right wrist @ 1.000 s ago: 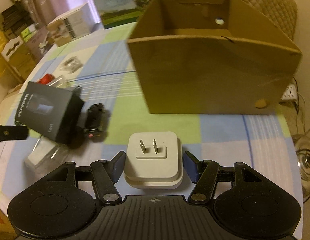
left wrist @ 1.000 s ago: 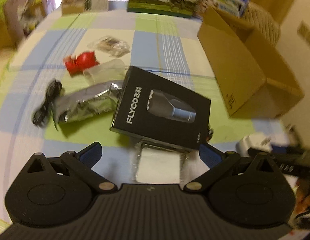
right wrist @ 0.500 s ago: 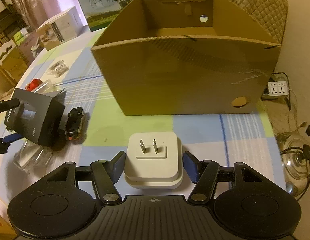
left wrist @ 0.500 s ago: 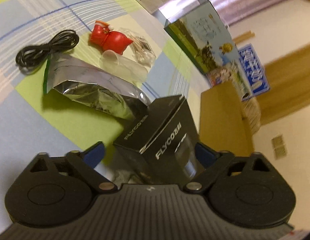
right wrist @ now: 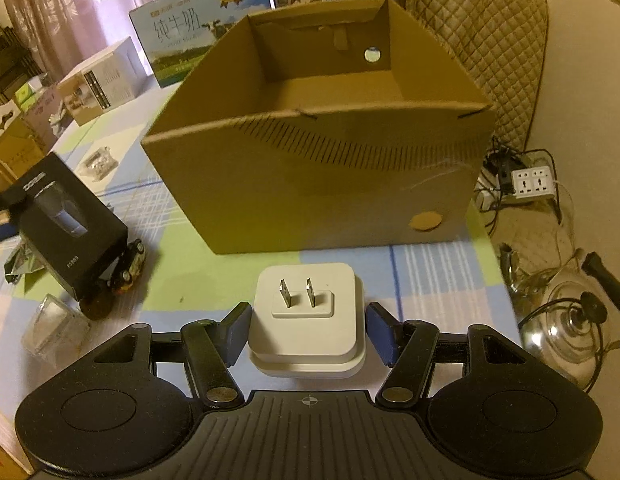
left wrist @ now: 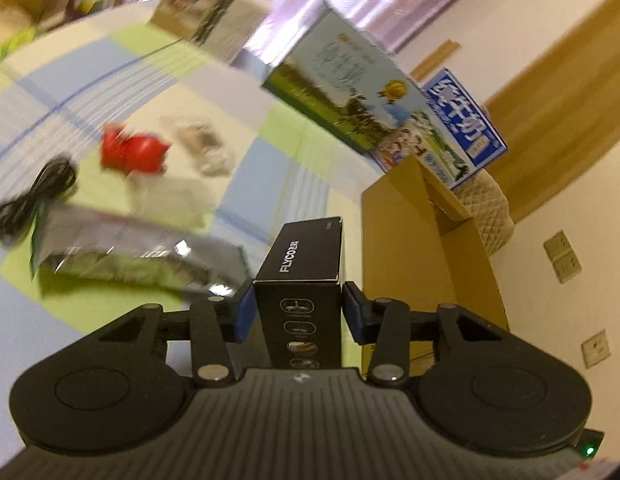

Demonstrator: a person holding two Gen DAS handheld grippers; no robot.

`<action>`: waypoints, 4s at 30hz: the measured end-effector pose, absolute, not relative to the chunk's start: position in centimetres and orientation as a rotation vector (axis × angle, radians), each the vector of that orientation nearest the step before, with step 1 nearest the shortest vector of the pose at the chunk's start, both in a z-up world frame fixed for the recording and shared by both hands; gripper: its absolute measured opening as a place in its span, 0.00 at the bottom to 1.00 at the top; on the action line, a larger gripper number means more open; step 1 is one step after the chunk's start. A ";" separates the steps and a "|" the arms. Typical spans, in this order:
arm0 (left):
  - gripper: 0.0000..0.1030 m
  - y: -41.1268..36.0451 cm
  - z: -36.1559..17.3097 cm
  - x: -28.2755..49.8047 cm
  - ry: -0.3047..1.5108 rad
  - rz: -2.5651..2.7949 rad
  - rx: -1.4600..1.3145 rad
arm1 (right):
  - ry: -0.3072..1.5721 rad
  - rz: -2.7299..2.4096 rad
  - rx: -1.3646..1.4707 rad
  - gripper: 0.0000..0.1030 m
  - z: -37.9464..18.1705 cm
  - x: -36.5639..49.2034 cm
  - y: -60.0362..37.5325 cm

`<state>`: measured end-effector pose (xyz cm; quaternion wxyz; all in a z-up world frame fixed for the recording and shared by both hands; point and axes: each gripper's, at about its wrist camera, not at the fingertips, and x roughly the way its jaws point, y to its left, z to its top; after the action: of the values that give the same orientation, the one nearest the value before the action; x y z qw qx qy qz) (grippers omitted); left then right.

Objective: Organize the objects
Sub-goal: 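Carry the black box and white plug in both tools over the cardboard box, then lower and release the black box from the left tool while the right tool releases the plug, then move both tools back over the remaining items on the table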

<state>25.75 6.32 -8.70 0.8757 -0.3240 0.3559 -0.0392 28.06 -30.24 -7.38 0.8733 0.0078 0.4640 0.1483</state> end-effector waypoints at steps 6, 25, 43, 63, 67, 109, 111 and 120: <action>0.38 3.4 -5.9 26.7 0.729 -0.110 -0.557 | 0.927 0.333 0.013 0.57 -5.2 27.8 -31.1; 0.37 -3.0 4.5 30.9 0.627 -0.225 -0.498 | 0.657 0.390 0.030 0.57 3.9 31.9 -35.2; 0.37 -14.7 2.2 42.1 0.870 -0.224 -0.259 | 0.776 0.440 -0.087 0.57 -0.7 40.8 -34.6; 0.58 -19.5 -4.0 47.9 1.103 -0.216 0.018 | 0.866 0.490 -0.199 0.51 -2.7 43.3 -33.7; 0.63 -19.2 -3.9 47.9 1.103 -0.217 0.012 | 0.867 0.485 -0.204 0.51 -2.8 43.9 -33.4; 0.68 -18.0 -1.3 44.3 1.030 -0.240 -0.009 | 0.830 0.469 -0.173 0.51 -1.2 42.3 -33.9; 0.69 -17.4 -0.8 43.8 1.015 -0.240 -0.027 | 0.822 0.466 -0.170 0.51 -0.9 41.9 -33.8; 0.75 -12.6 2.0 40.2 0.910 -0.212 -0.068 | 0.782 0.446 -0.153 0.51 0.8 39.1 -32.2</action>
<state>40.24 -12.62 2.01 0.8922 -0.0328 0.4387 -0.1021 39.10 -32.20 0.78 0.8975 -0.0738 0.3777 0.2153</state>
